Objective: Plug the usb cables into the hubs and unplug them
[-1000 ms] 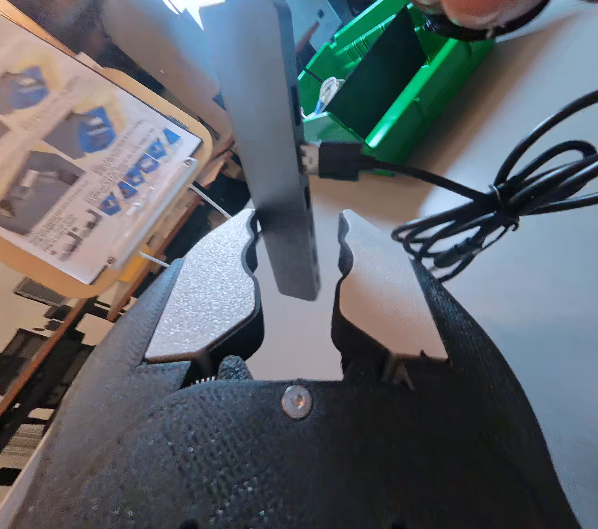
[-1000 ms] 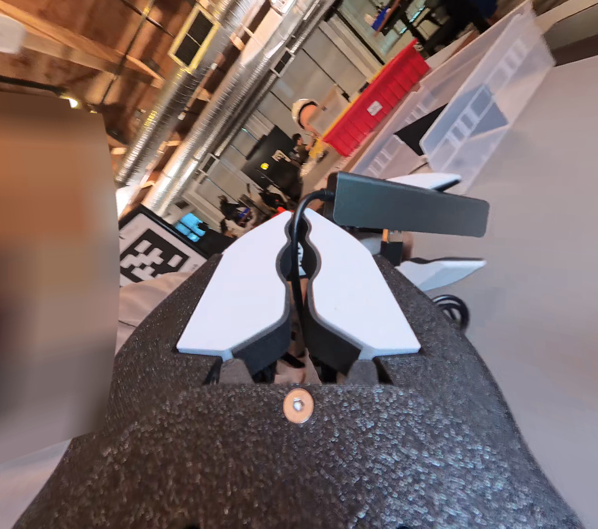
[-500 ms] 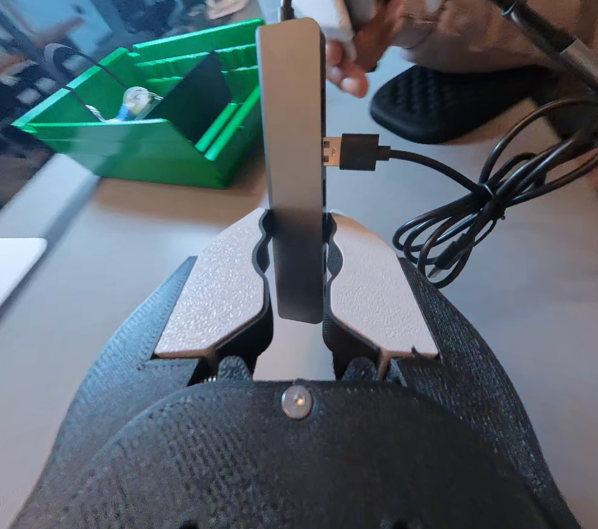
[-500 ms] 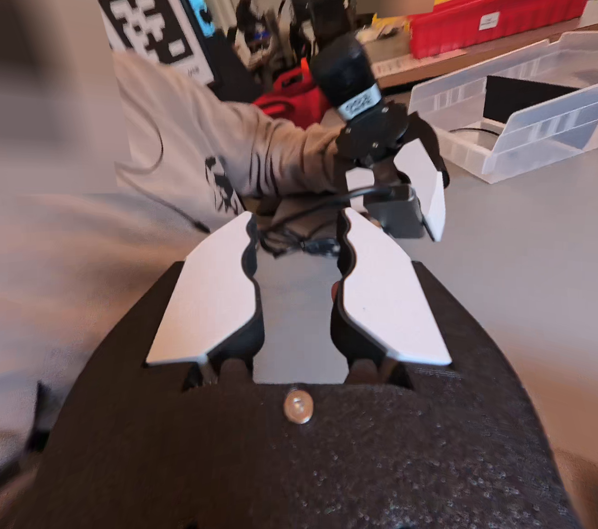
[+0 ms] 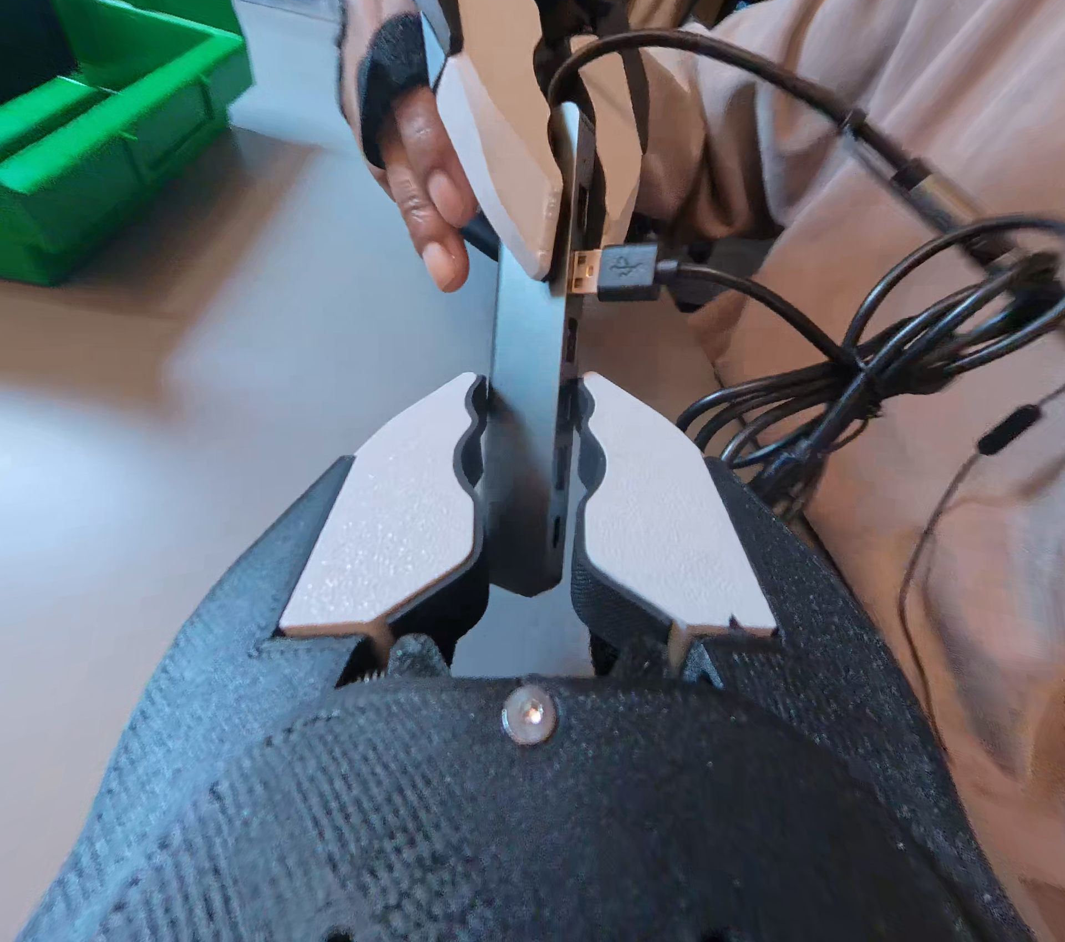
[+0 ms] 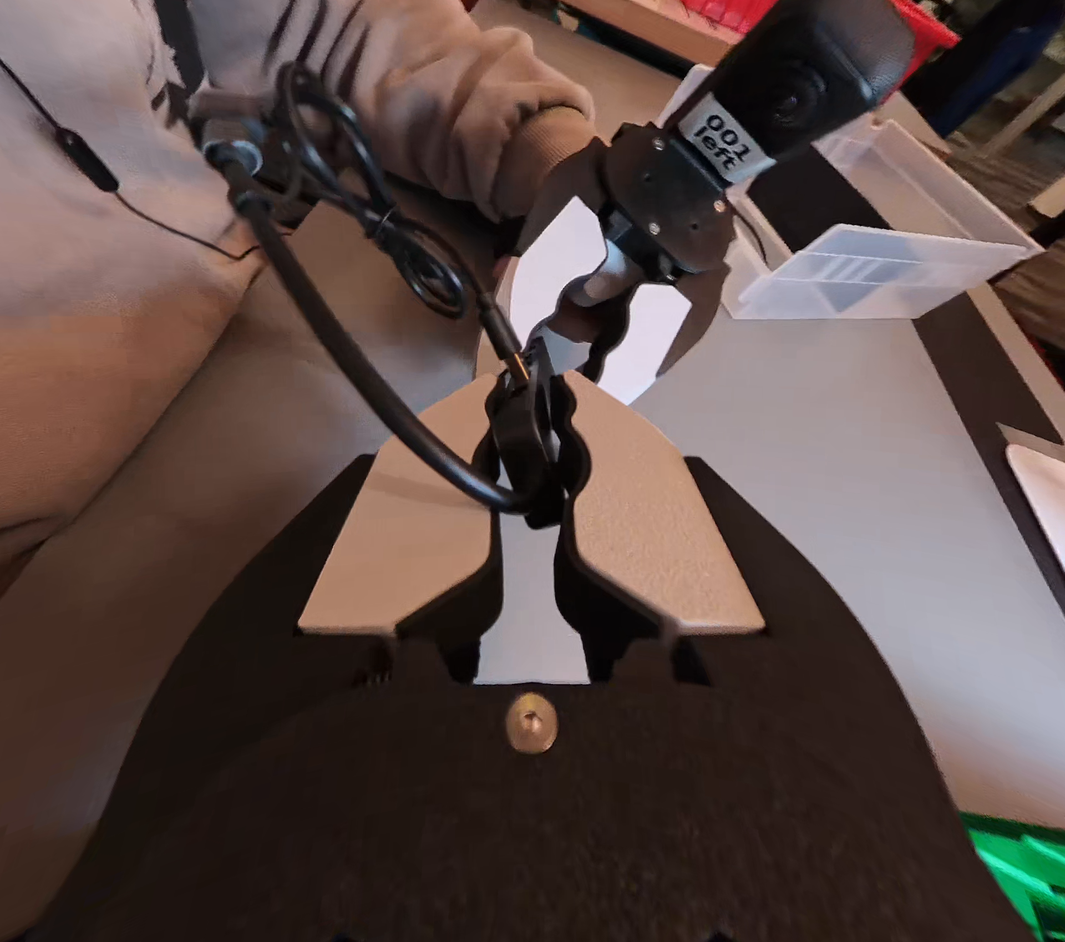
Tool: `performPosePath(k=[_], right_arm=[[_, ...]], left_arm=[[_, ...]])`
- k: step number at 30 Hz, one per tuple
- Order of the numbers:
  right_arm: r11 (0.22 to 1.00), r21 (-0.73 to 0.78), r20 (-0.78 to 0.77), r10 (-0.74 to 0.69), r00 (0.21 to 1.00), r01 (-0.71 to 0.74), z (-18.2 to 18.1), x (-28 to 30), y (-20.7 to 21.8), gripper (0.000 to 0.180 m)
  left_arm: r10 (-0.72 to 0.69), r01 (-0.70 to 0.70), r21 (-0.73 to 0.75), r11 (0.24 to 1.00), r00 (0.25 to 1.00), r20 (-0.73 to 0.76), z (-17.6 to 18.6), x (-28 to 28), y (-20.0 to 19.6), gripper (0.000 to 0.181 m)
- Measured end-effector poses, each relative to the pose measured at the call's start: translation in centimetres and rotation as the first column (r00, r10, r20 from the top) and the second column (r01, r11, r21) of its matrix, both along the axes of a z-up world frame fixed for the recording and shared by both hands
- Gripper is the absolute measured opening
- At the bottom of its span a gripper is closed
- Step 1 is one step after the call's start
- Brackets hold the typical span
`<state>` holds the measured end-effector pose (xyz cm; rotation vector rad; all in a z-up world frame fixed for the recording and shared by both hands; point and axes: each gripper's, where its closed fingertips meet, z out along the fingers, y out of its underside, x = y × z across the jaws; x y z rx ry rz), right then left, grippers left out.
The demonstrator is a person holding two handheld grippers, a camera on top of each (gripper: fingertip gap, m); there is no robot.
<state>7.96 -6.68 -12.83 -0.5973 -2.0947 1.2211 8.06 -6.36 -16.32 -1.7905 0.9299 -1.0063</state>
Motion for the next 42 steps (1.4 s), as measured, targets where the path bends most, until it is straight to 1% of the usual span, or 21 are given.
performPosePath(k=[1,3,5,7,9,11,13,15,16,20,23,26,30,32,34,36,37,38,39,40,42], right_arm=[[0.999,-0.028,0.004,-0.027,1.0,0.027,0.2,-0.2,0.4,0.014],[0.994,-0.086,0.025,-0.073,0.997,0.075,0.8,-0.4,1.5,0.011],[0.982,-0.148,0.028,-0.117,0.993,0.12,1.5,-0.6,2.6,0.011],[0.969,-0.197,0.041,-0.141,0.989,0.146,1.9,-0.8,3.1,0.011],[0.959,-0.234,0.05,-0.155,0.987,0.162,2.0,-1.2,3.1,0.011],[0.945,-0.284,0.074,-0.149,0.986,0.164,2.0,-1.5,2.7,0.011],[0.933,-0.32,0.095,-0.142,0.985,0.166,2.0,-1.7,2.4,0.011],[0.93,-0.327,0.121,-0.137,0.983,0.17,1.6,-1.9,2.1,0.011],[0.928,-0.329,0.126,-0.14,0.982,0.174,1.6,-2.0,2.0,0.011],[0.918,-0.361,0.143,-0.121,0.982,0.165,1.5,-1.9,1.6,0.011],[0.899,-0.407,0.141,-0.111,0.984,0.16,1.7,-2.0,1.3,0.011],[0.85,-0.507,0.153,-0.077,0.985,0.145,1.8,-2.0,1.1,0.011],[0.799,-0.585,0.153,-0.059,0.987,0.139,2.1,-2.2,1.1,0.011],[0.785,-0.602,0.148,-0.068,0.987,0.144,2.4,-2.3,1.3,0.011],[0.776,-0.612,0.12,-0.098,0.988,0.151,3.0,-2.6,1.8,0.011],[0.736,-0.664,0.084,-0.104,0.991,0.134,4.3,-2.8,2.2,0.011],[0.717,-0.686,0.064,-0.108,0.992,0.122,4.9,-2.8,2.4,0.011],[0.713,-0.691,0.045,-0.121,0.992,0.118,5.3,-2.7,2.6,0.011],[0.714,-0.691,0.029,-0.133,0.991,0.116,5.5,-2.7,2.7,0.011],[0.707,-0.698,0.02,-0.138,0.99,0.113,5.7,-2.7,2.7,0.011],[0.706,-0.702,0.006,-0.124,0.992,0.092,5.9,-2.6,2.2,0.011]], left_arm=[[0.036,-0.035,0.033,0.999,0.999,-0.013,0.3,-0.4,0.5,0.027],[0.129,-0.12,0.139,0.983,0.99,-0.062,0.9,-1.4,1.4,0.029],[0.213,-0.18,0.256,0.95,0.971,-0.107,1.7,-2.3,1.9,0.031],[0.284,-0.227,0.372,0.9,0.953,-0.106,3.0,-2.8,2.3,0.03],[0.309,-0.249,0.431,0.867,0.948,-0.074,4.3,-2.7,2.4,0.028],[0.306,-0.258,0.448,0.856,0.951,-0.037,5.2,-2.3,2.2,0.025],[0.288,-0.26,0.435,0.862,0.958,0.002,5.7,-1.9,1.9,0.018],[0.28,-0.265,0.42,0.868,0.96,0.027,5.9,-1.7,1.8,0.009],[0.271,-0.259,0.407,0.876,0.962,0.029,5.9,-1.5,1.7,0.008],[0.257,-0.255,0.31,0.916,0.966,0.034,5.6,-1.3,1.5,0.008],[0.249,-0.245,0.272,0.93,0.968,0.021,5.5,-1.3,1.3,0.008],[0.247,-0.254,0.202,0.946,0.967,0.063,5.3,-1.3,1.2,0.008],[0.24,-0.254,0.129,0.959,0.964,0.113,5.0,-1.4,1.1,0.008],[0.258,-0.279,0.116,0.953,0.952,0.167,5.3,-1.5,1.4,0.007],[0.272,-0.306,0.151,0.94,0.94,0.207,5.9,-1.7,1.9,0.007],[0.277,-0.306,0.173,0.936,0.945,0.174,5.8,-1.6,2.1,0.025],[0.277,-0.297,0.176,0.938,0.952,0.131,5.3,-1.4,2.1,0.038],[0.271,-0.284,0.173,0.943,0.958,0.095,4.7,-1.2,2.0,0.041],[0.263,-0.271,0.17,0.947,0.962,0.068,4.2,-0.9,1.9,0.035],[0.253,-0.256,0.18,0.95,0.967,0.038,3.8,-0.6,1.8,0.015],[0.252,-0.24,0.226,0.944,0.967,-0.024,3.4,-0.5,1.8,0.012]])
